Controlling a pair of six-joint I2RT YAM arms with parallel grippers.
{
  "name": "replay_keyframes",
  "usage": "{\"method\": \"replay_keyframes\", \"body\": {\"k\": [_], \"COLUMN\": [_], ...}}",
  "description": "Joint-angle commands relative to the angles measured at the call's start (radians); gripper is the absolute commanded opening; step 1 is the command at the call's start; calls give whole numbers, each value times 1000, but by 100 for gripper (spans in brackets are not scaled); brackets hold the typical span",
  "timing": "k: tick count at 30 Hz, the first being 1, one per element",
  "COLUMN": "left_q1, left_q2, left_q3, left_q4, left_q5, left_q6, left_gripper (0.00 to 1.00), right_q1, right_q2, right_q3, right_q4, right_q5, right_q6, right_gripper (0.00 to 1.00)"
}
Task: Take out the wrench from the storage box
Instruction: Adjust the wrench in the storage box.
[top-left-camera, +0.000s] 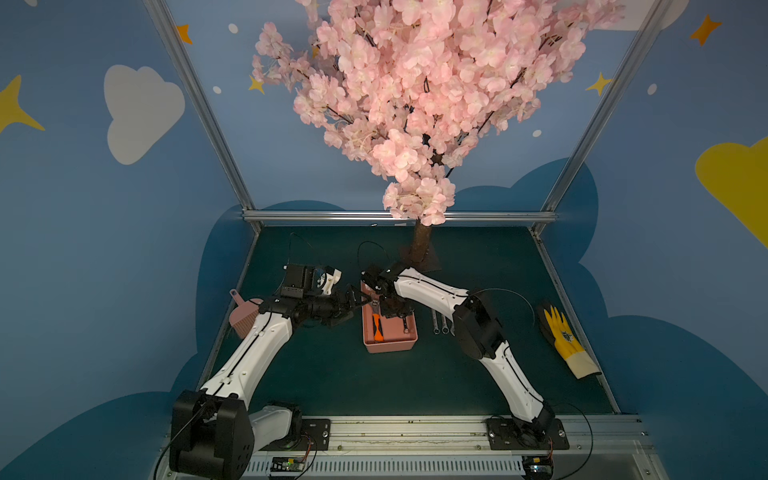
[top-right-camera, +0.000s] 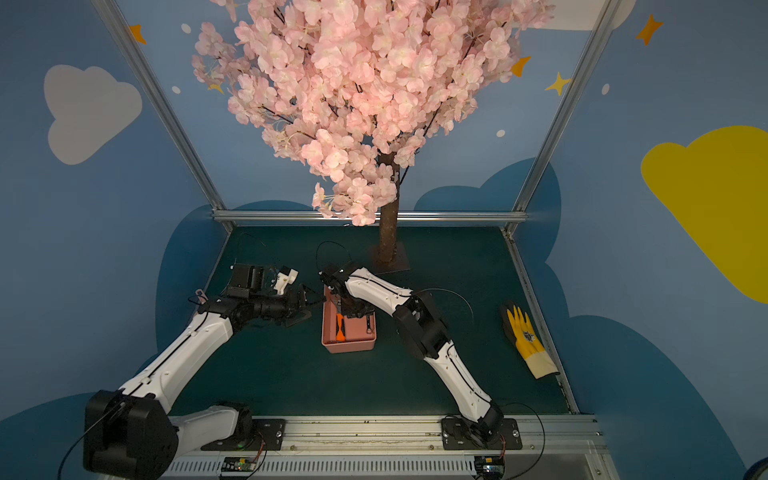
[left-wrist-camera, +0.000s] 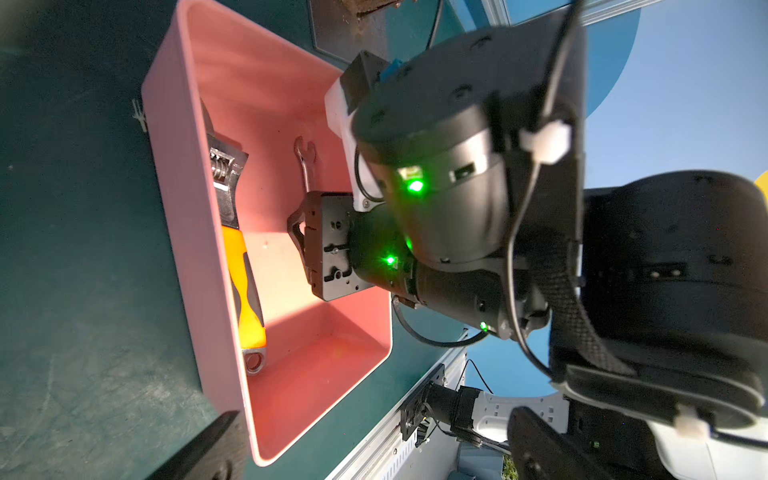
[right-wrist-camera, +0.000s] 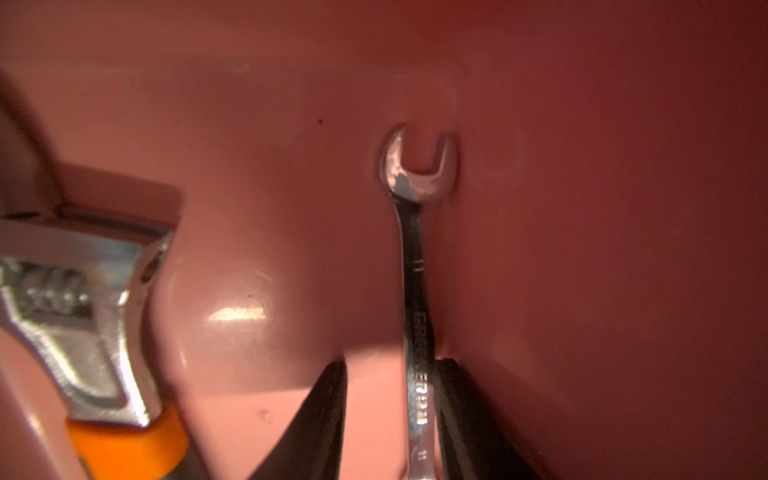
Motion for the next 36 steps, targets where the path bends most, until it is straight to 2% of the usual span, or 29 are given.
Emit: {"method": "replay_keyframes", "body": {"k": [1,11,23,27,36], "left_q1": [9,19,18,18,17], "left_q2": [11,30,38,40,43], "left_q3": [-14,-11,-13,-12,-17], "left_q4": [5,14,17,18,22], "left_q5": [31,41,43,46,46], "left_q6": [22,26,26,25,23], "left_gripper": [100,100,100,100,100], "right_q1": [-14,-6,-13,-37,-43], "right_q2": [13,-32,-1,23,49], "right_q3": [-62,-75,78,47,17], "right_q4": [59,134,-33,10,44], "right_q5": [-70,-118,68,-30,-94], "right_q6": [-26,-70,-89,-85,-79], "right_gripper": [39,36,36,36,32]}}
